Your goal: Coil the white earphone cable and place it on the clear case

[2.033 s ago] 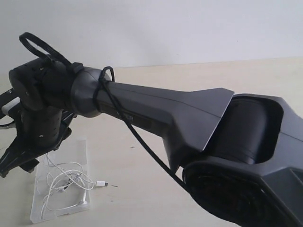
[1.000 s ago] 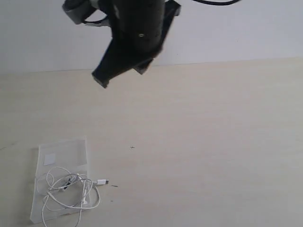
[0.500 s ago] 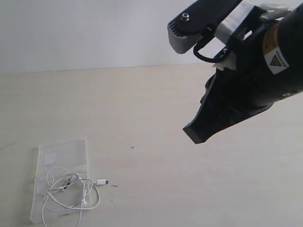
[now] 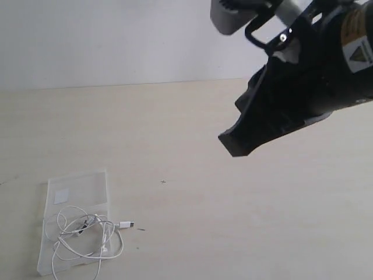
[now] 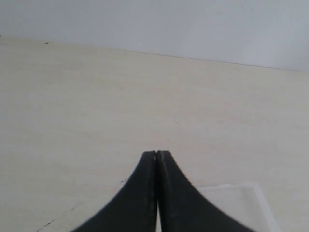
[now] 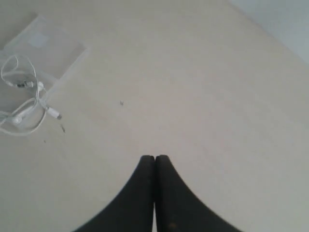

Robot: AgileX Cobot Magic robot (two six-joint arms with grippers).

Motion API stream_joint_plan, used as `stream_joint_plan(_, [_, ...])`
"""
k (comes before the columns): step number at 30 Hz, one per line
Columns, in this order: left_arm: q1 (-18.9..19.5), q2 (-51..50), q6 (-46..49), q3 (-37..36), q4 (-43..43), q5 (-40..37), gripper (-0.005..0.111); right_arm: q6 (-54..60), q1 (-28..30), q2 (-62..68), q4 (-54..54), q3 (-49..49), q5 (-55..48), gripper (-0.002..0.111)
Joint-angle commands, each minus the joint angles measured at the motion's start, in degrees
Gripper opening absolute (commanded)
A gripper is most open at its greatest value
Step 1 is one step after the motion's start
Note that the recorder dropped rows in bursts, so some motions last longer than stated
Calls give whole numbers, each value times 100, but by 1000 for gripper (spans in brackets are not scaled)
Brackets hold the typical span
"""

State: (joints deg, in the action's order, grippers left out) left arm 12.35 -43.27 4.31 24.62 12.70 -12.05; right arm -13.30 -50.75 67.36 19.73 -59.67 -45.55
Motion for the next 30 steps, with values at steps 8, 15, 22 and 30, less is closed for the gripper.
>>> stream_joint_plan(8, [-35,5,-3,-13,1,64,0,-86,769,-2798,716,1693,2494,0])
stream_joint_plan(15, [-35,5,-3,-13,1,64,0,-1190,2138,-4671,715,3350,3274,0])
stream_joint_plan(22, [-35,5,-3,-13,1,64,0,-1524,3124,-5693,446,4598,3644,0])
stream_joint_plan(30, [-35,5,-3,-13,1,64,0,-1524,3844,-6510,158,5601,4094,0])
